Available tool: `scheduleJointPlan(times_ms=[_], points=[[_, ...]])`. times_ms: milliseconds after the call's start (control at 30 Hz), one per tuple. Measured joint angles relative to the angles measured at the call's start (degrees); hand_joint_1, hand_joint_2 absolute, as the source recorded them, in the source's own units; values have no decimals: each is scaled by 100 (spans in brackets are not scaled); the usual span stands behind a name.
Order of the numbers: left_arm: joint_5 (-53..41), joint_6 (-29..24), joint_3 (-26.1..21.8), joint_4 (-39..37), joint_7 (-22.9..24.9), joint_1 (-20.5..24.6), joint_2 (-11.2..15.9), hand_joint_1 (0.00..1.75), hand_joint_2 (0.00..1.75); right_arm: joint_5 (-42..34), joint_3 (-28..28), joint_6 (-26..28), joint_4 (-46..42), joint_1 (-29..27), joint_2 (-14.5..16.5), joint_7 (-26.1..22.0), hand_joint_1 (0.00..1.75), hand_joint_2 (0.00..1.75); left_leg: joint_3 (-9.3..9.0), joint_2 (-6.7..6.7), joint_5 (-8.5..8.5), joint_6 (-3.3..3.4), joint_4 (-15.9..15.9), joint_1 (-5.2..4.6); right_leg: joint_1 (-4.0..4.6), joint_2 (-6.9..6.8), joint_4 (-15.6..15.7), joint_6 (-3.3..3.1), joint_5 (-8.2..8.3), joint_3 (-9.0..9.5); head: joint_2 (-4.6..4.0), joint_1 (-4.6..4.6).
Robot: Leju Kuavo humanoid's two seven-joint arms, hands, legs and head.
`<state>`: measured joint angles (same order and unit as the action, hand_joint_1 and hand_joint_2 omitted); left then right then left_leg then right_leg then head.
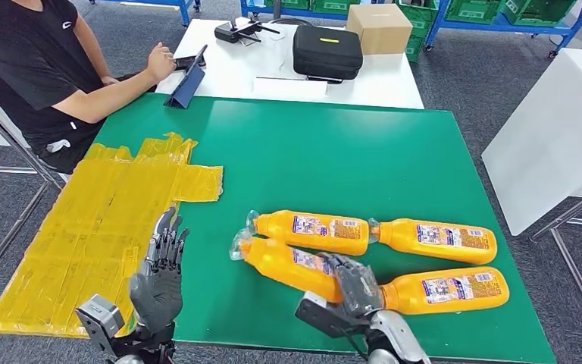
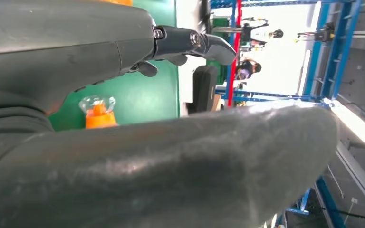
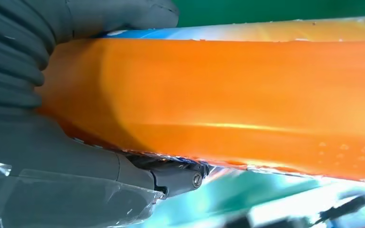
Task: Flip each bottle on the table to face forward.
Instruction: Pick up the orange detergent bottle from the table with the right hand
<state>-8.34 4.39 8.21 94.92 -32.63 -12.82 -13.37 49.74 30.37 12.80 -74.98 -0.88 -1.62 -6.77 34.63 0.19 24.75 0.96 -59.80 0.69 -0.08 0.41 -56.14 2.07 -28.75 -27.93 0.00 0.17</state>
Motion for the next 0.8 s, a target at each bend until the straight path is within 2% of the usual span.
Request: scheduleJointPlan(times_ms=[67,167,400,533,700,800], points=[[60,64,-53,1,19,-33,-19,0,0,-152,-50,-88,-349,-226,158,-84,175,175,18,-8,-11,10,-1,-3,-1,-6,-2,18,37,-15,0,-5],[87,92,-86,1,27,-59,-42,0,0,-192,-120,-112,-656,-399,294,-91,175,175,51,-25,-19,10,2,-1,0,-27,-6,11,38,-41,0,-3],[97,98,-154,1,32,-86,-79,0,0,-244,-245,-121,-877,-543,354,-139,175,175,117,-28,-17,8,4,-1,1,-33,-9,2,31,-105,0,-1],[98,98,-180,1,41,-87,-83,0,175,-301,-277,-94,-920,-568,372,-237,175,175,128,-29,-14,4,6,-1,0,-33,-9,0,29,-116,0,0],[259,131,-224,0,211,-111,-122,0,175,-977,-291,41,-1388,-668,564,-1041,175,175,136,-28,-13,3,6,0,1,-33,-9,0,29,-125,0,-1],[334,180,-254,-5,266,-118,-158,0,175,-1153,-235,35,-1766,-677,720,-1168,175,175,136,-32,-13,2,6,1,1,-34,-10,2,23,-125,0,-1]])
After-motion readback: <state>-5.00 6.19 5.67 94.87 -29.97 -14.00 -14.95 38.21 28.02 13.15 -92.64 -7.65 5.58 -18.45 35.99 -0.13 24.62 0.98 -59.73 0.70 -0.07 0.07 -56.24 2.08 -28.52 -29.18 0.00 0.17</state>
